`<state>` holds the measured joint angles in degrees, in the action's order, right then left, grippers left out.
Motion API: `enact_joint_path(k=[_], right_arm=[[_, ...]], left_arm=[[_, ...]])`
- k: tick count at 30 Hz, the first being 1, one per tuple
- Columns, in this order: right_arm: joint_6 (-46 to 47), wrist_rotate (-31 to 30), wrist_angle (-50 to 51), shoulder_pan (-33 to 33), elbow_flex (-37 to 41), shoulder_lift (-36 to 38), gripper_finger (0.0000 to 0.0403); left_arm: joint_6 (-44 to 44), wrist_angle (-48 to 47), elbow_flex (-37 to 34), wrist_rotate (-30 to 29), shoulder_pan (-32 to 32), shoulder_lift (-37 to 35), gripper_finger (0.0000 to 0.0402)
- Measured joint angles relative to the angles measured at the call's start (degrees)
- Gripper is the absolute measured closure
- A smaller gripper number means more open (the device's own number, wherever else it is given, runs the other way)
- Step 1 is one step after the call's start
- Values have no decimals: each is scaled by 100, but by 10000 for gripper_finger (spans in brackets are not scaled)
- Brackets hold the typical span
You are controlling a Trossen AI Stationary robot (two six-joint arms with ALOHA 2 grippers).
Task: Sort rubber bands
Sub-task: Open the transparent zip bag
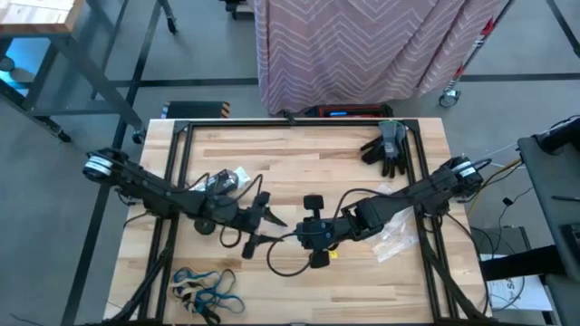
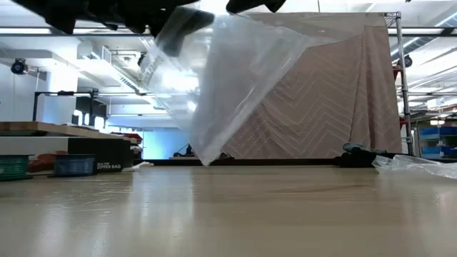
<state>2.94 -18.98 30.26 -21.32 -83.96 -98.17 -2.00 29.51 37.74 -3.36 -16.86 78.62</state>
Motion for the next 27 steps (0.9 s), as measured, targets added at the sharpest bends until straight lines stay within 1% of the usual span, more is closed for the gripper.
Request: enact_joint_path(k=[6,10,13,17,18,20,22,27], right_arm=[[-4,-4,-28,0,1,-9,403],[-3,-4,-74,0,1,-11,403],[-13,-6,-57,0,2,-11,403],[-79,-95,-71,0,2,-15,401],[-80,-155,-84,0,2,-15,397],[-79,-210,-87,0,2,-15,384],[-57,-240,-101,-2,2,15,361],[100,-458,-36,-86,11,341,287]], left_arm=[[-26,-549,378,-15,-4,271,242],[-39,-569,470,-345,-9,380,270],[-41,-565,485,-509,-4,412,307],[-46,-599,474,-509,-9,391,378],[-54,-616,469,-509,-9,385,389],[-67,-619,469,-509,-12,384,393],[-98,-662,464,-510,-22,383,393],[-153,-722,445,-511,-34,262,400]])
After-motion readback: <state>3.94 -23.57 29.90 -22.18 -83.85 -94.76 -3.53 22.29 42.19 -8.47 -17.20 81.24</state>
